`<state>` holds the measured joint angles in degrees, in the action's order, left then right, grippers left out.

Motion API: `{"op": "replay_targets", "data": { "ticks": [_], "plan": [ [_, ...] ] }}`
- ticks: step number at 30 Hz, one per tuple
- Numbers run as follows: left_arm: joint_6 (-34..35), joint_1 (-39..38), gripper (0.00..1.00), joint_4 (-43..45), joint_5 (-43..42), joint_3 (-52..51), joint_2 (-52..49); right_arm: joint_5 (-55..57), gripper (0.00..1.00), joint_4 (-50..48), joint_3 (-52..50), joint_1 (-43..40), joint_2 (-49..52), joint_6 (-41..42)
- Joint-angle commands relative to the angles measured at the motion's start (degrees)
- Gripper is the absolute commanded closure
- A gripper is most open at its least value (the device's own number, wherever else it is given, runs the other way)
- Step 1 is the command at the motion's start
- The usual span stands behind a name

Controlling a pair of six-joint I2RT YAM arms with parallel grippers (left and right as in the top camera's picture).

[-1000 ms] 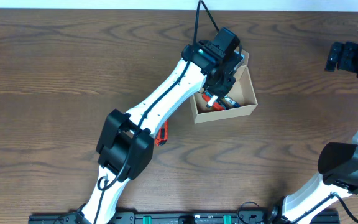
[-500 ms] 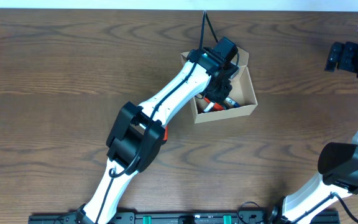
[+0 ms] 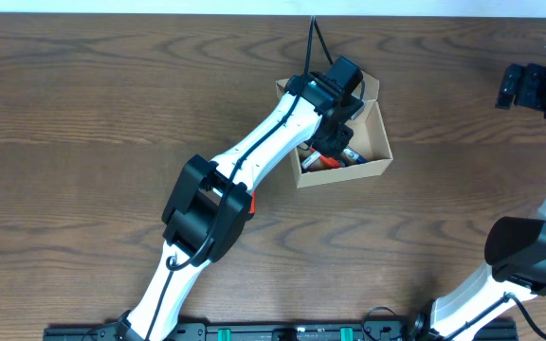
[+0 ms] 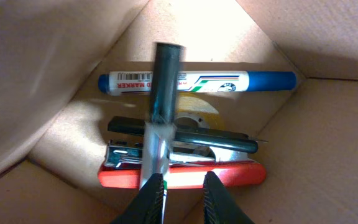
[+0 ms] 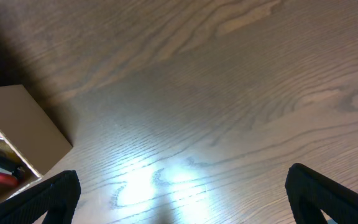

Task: Pack container
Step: 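Lower the marker into the box and open the left gripper, then withdraw the left gripper and move it over the red utility knife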

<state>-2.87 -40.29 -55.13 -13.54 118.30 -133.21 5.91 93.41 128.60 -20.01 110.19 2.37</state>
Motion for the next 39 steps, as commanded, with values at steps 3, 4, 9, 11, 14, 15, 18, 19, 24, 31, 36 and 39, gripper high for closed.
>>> {"op": "replay_targets", "data": {
  "ticks": [3, 4, 9, 11, 14, 15, 18, 19, 24, 31, 36, 39],
  "plan": [
    [-0.37, 0.17, 0.62, -0.11, 1.70, 1.09, 0.35, -0.17, 0.01, 0.04, 0.72, -0.17, -0.90, 0.61],
    [-0.37, 0.17, 0.58, -0.11, 1.70, 1.09, 0.35, -0.17, 0.01, 0.04, 0.72, -0.17, -0.90, 0.59],
    [-0.37, 0.17, 0.36, -0.13, 1.70, 1.11, 0.35, -0.17, 0.01, 0.04, 0.72, -0.17, -0.90, 0.61],
    [-0.35, 0.20, 0.38, -0.11, 1.70, 1.11, 0.35, -0.17, 0.01, 0.04, 0.72, -0.17, -0.90, 0.61],
    [-0.37, 0.20, 0.36, -0.11, 1.70, 1.16, 0.39, -0.17, 0.01, 0.04, 0.72, -0.17, -0.90, 0.59],
    [-0.37, 0.20, 0.34, -0.09, 1.75, 1.22, 0.50, -0.17, 0.01, 0.04, 0.72, -0.17, -0.90, 0.59],
    [-0.37, 0.26, 0.30, -0.11, 2.14, 2.25, 0.96, -0.17, 0.01, 0.04, 0.72, -0.17, -0.90, 0.61],
    [-0.37, 0.26, 0.30, -0.20, 2.14, 3.04, 1.11, -0.17, 0.01, 0.04, 0.72, -0.17, -0.90, 0.59],
    [-0.39, 0.55, 0.30, -2.62, 2.23, 10.73, 1.33, -0.17, 0.01, 0.04, 0.72, -0.17, -0.90, 0.61],
    [-0.26, 1.42, 0.30, -10.19, 9.20, 23.71, 1.46, -0.17, 0.01, 0.04, 0.72, -0.17, -0.90, 0.61],
    [0.96, 3.30, 0.40, -19.93, 18.14, 30.27, 2.12, -0.17, 0.01, 0.04, 0.72, -0.17, -0.90, 0.61],
    [4.09, 5.44, 0.42, -26.53, 27.43, 31.06, 2.89, -0.17, 0.01, 0.04, 0.72, -0.17, -0.90, 0.61]
  ]
}}
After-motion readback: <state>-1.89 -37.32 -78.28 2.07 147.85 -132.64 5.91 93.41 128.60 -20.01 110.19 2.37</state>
